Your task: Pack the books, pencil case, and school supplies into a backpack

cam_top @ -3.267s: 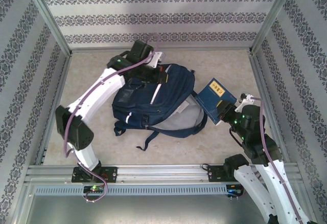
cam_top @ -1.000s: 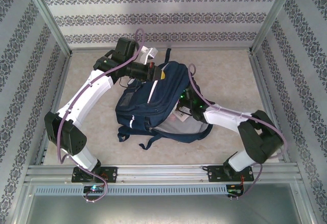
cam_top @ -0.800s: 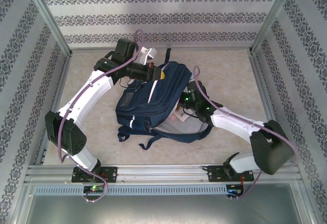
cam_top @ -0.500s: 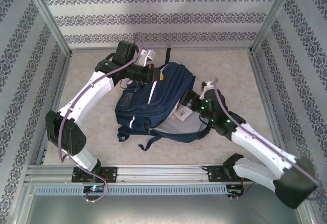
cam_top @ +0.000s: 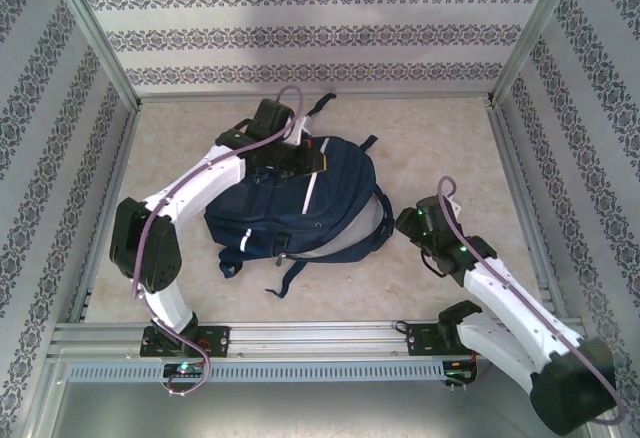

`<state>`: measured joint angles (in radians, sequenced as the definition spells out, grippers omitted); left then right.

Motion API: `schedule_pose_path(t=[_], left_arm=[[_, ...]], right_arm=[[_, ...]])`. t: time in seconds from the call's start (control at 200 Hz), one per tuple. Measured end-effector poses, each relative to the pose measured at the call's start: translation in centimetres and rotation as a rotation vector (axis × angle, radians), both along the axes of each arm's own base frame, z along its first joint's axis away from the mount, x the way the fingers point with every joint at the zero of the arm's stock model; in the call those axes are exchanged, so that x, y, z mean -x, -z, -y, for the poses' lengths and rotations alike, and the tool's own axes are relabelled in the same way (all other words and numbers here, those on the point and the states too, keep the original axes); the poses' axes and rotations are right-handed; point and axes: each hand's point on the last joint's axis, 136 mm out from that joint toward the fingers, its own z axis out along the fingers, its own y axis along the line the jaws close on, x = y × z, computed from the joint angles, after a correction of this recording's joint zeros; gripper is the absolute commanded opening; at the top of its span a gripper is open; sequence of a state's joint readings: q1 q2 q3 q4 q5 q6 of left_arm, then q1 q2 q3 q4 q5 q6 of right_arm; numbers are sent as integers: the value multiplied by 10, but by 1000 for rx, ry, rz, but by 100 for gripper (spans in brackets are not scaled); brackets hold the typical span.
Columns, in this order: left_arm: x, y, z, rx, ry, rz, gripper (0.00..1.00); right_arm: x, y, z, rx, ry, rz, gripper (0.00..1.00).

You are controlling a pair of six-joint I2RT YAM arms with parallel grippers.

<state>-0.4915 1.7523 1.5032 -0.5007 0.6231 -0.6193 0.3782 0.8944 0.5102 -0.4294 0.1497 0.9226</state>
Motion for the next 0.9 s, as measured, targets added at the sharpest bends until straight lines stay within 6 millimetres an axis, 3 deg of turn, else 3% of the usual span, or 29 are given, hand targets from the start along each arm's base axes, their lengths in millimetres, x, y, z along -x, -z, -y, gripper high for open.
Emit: schedule_pose_path(t=[0.105,0.255,0.45,0.6,0.744,0.899], left_arm=[[5,18,11,-15,10,-42,0],[9,26,18,-8,3,-67,0],[4,33,18,11,-49,-88,0],[-3,42,15,13,-124,-104,0],[-15,47,13,34,-209,-120,0],[-30,60,17,45,-282,-164,0]], right_arm=[[-1,24,-9,-27,-26,-93,58],[-12,45,-33,-94,-85,-187,54],[-55,52,-66,-197,-136,-246,51],[-93,47,-82,-247,-152,-240,55],[-116,33,-79,-193,-149,-201,69],[-121,9,-50,-36,-83,-128,75]])
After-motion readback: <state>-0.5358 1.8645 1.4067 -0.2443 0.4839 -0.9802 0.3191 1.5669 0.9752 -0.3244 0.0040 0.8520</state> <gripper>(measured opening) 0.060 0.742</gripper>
